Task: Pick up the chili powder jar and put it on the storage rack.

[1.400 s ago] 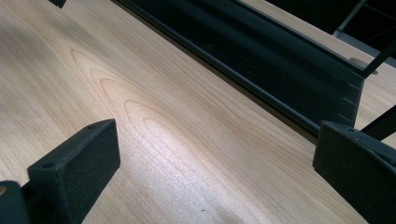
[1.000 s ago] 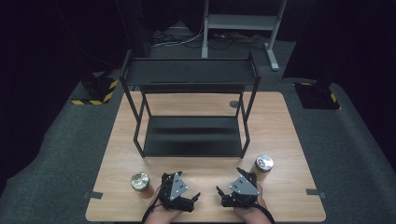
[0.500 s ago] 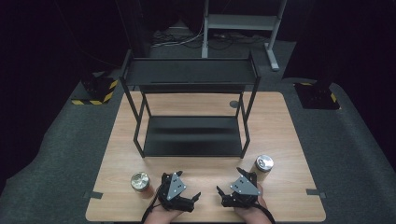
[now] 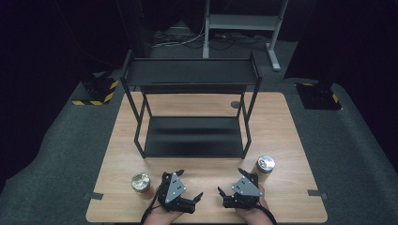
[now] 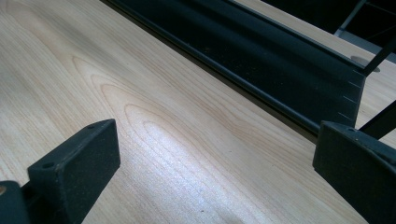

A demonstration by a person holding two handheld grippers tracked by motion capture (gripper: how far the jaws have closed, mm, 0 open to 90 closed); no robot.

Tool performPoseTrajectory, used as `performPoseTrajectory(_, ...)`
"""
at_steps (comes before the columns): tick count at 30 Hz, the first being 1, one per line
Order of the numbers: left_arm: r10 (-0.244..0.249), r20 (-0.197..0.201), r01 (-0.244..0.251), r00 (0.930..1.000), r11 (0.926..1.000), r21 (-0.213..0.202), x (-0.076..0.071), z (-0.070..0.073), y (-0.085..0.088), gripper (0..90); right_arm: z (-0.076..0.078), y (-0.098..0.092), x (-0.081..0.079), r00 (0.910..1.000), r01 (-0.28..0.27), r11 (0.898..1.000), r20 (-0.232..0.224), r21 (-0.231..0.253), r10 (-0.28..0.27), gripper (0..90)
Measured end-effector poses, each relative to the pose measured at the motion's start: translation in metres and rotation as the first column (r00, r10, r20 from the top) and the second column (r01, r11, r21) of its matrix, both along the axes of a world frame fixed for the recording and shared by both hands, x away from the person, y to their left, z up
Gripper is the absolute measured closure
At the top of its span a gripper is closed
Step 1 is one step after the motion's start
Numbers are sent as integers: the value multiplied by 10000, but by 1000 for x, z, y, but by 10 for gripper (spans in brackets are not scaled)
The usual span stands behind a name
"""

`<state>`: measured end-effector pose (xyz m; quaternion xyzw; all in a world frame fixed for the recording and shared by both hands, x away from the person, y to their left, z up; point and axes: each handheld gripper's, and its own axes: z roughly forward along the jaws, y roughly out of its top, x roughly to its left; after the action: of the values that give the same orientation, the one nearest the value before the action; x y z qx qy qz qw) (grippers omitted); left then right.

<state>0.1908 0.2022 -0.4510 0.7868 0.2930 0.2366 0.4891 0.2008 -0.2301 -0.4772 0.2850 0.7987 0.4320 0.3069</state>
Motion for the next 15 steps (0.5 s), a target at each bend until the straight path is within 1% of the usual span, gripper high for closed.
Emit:
performPoseTrajectory(4, 70, 78, -69, 9999, 9999, -100, 0, 5, 2, 7, 0, 0, 0, 10000, 20, 10000, 1, 10, -20, 0)
performPoseTrajectory(10, 96, 291, -92, 9995, 9999, -141, -2, 12, 6, 6, 0, 0, 0, 10000, 34, 10000, -12, 36, -34, 0)
performPoseTrajectory(15, 178, 478, -163, 9987, 9994, -319, -5, 18, 12, 6, 0, -1, 0, 10000, 15, 10000, 9, 46, -16, 0)
